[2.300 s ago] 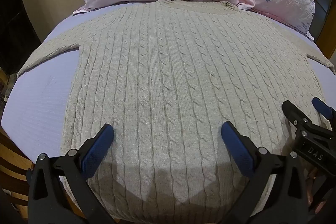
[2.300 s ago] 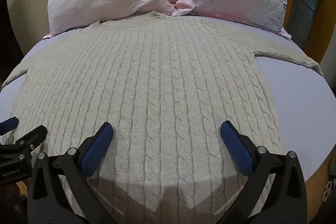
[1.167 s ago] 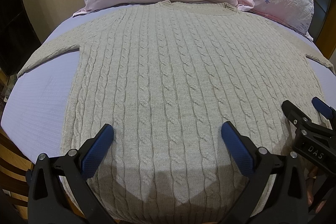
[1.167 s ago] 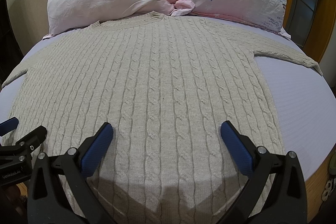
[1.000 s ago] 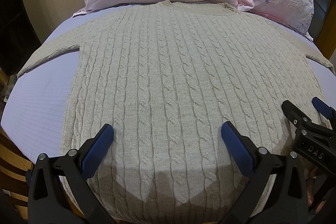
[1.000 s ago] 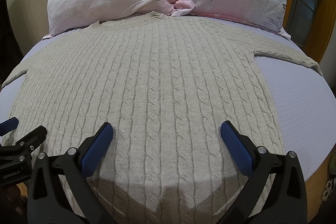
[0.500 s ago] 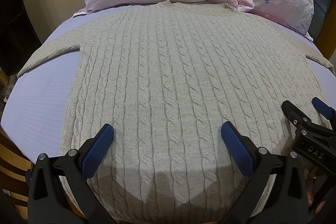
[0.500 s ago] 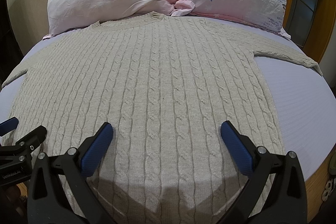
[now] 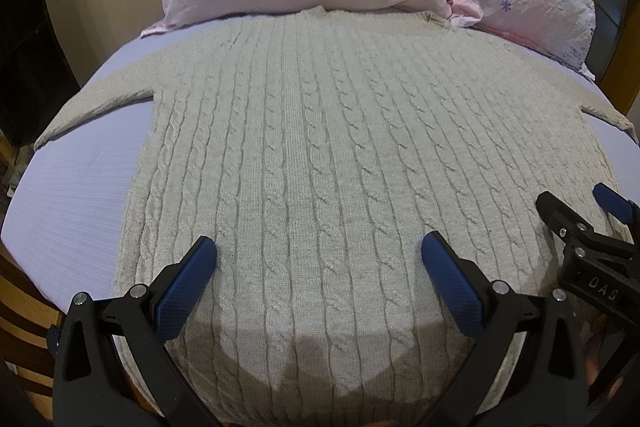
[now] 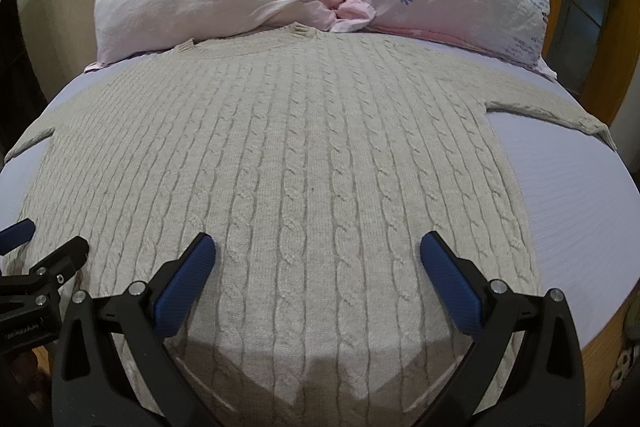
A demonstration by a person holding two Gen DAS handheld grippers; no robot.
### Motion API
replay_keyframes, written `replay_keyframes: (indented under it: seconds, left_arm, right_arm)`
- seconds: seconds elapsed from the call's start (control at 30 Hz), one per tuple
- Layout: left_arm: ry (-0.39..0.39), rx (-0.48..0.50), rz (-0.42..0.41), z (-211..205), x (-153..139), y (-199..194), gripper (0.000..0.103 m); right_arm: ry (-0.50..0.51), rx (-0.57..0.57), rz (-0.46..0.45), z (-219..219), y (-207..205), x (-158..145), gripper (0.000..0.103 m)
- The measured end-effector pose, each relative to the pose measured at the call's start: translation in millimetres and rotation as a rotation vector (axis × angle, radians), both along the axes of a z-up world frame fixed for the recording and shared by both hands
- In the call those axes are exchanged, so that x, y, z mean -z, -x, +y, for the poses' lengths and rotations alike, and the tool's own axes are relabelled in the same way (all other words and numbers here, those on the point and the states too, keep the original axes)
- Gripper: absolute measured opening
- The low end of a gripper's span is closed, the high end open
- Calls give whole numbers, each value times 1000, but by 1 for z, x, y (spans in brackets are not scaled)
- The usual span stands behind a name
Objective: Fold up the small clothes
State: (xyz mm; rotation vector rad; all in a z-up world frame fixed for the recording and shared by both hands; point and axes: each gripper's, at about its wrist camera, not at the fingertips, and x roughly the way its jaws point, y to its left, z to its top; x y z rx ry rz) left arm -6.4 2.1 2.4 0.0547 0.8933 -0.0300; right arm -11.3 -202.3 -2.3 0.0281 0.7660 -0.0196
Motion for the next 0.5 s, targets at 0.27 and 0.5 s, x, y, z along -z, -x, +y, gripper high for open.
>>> replay_keyframes:
  seconds: [0.27, 0.5]
  left_arm:
    - [22, 33, 4, 7, -8, 1, 102]
    - [142, 79, -177, 37, -41, -19, 102]
  right_arm:
    - [-189, -37, -101, -90, 9, -51, 101]
    - [-398, 543, -121, -314, -42, -66, 67]
